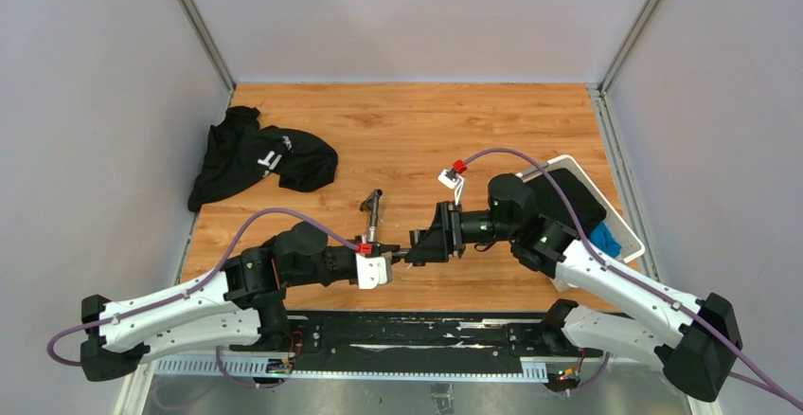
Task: Install the water faucets
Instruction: Pick up the water faucet from the center of the board.
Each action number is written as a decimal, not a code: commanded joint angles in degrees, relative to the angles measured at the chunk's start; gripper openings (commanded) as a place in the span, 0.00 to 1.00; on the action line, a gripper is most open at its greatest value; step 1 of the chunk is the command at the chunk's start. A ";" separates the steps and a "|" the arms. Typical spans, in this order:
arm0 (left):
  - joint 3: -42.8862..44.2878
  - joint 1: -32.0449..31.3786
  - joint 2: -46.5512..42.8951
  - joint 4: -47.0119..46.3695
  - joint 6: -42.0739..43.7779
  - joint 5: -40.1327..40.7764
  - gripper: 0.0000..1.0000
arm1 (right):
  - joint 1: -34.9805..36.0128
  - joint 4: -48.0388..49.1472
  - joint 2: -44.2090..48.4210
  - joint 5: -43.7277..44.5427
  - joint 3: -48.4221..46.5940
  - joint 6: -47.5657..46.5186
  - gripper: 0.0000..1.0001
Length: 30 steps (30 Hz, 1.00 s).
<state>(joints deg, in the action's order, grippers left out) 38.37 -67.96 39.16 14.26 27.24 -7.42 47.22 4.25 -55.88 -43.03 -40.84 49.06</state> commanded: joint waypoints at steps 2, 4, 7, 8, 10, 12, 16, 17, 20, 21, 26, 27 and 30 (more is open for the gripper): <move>3.10 -0.34 -0.55 -1.42 1.87 -2.02 0.00 | 0.56 1.56 -1.63 -3.41 -0.95 -0.62 0.61; 3.35 -0.33 -0.53 -1.39 1.85 -1.46 0.00 | 0.59 1.55 -1.94 -3.25 -0.79 -0.50 0.59; 3.20 -0.33 -0.98 -1.80 1.77 -0.61 0.00 | 0.59 1.85 -2.75 -2.94 -0.16 -0.25 0.60; 3.03 -0.34 -1.25 -2.08 1.69 -0.46 0.00 | 0.63 2.34 -2.92 -2.70 0.21 -0.08 0.61; 2.58 -0.33 -1.80 -2.91 1.29 -0.58 0.00 | 0.59 4.69 -3.25 -2.26 1.43 0.78 0.63; 2.20 -0.33 -2.29 -3.35 0.86 -0.90 0.00 | 0.60 8.45 -3.42 -2.09 3.26 1.72 0.64; 1.77 -0.33 -2.72 -3.12 0.69 -0.41 0.00 | 0.59 14.22 -4.38 -2.90 6.02 2.43 0.64; 1.65 -0.33 -3.03 -3.15 0.77 -0.18 0.00 | 0.59 15.60 -4.33 -2.95 6.69 2.88 0.64; 0.74 -0.33 -3.58 -3.39 0.51 0.05 0.00 | 0.59 20.42 -3.73 -2.55 8.54 5.06 0.62; 0.56 -0.33 -3.65 -3.38 0.38 0.04 0.00 | 0.60 23.55 -3.72 -2.84 9.11 6.23 0.60; -0.25 -0.33 -3.69 -3.76 0.28 0.09 0.00 | 0.59 29.34 -4.46 -5.31 10.02 9.26 0.46; -0.36 -0.35 -3.70 -3.82 0.25 0.00 0.00 | 0.60 29.51 -4.64 -5.66 9.99 9.34 0.44; -0.65 -0.33 -3.65 -3.92 0.33 0.15 0.00 | 0.66 31.43 -4.68 -6.16 10.38 10.30 0.41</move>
<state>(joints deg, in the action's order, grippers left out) 38.44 -67.96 35.83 16.16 27.62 -6.20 47.18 28.56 -60.34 -45.80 -31.09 57.12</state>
